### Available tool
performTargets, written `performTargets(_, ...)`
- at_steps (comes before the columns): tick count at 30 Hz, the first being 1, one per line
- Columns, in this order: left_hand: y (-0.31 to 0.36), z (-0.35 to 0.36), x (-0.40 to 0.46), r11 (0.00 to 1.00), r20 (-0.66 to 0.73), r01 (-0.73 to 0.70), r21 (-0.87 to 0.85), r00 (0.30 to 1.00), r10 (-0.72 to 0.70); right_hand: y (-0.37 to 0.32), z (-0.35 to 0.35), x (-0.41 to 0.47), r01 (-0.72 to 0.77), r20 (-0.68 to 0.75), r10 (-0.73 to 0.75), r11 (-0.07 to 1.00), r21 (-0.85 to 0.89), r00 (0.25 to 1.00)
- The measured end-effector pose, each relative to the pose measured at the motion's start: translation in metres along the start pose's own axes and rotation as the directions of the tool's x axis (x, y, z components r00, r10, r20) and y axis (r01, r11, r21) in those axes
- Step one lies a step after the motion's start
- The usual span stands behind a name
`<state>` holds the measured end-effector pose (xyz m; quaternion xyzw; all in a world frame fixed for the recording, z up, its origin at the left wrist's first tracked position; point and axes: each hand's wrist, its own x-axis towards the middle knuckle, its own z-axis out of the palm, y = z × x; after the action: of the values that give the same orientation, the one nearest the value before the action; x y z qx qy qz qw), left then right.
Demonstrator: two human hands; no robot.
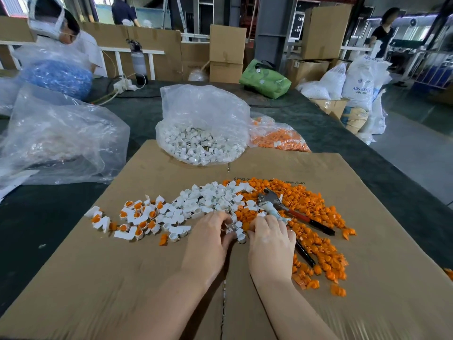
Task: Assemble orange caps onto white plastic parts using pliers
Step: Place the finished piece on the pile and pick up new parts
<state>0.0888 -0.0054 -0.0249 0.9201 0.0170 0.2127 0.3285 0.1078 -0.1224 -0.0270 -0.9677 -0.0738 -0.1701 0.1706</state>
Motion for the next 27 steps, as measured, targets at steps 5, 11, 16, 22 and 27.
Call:
performTargets(5,0.0039,-0.0016,-0.0023,0.996,-0.023,0.014,-0.089,1.000,-0.016,-0.0024,0.0005,-0.0002,-0.013,-0.081,0.014,1.000,0.009,0.997)
performTargets(11,0.0028,-0.0023,-0.0037,0.997,-0.060,0.015,-0.072,0.998,-0.020,0.0036,0.0039,0.0006,0.015,0.017,-0.015,0.999,-0.031,1.000)
performTargets(16,0.0020,-0.0023,-0.0031,0.999,-0.053,0.025,-0.037,0.998,-0.027,-0.0018,-0.0010,0.0005,0.036,-0.127,-0.040,0.999,-0.028,0.991)
performTargets(22,0.0028,-0.0011,-0.0018,0.997,-0.057,0.040,-0.067,0.997,-0.043,-0.0013,-0.0008,-0.0015,0.084,-0.241,-0.061,0.993,0.085,0.969)
performTargets(27,0.0063,0.0009,0.0012,0.980,-0.072,0.117,-0.162,0.989,-0.130,-0.0014,-0.0003,-0.0018,0.127,-0.230,-0.083,0.975,0.184,0.970)
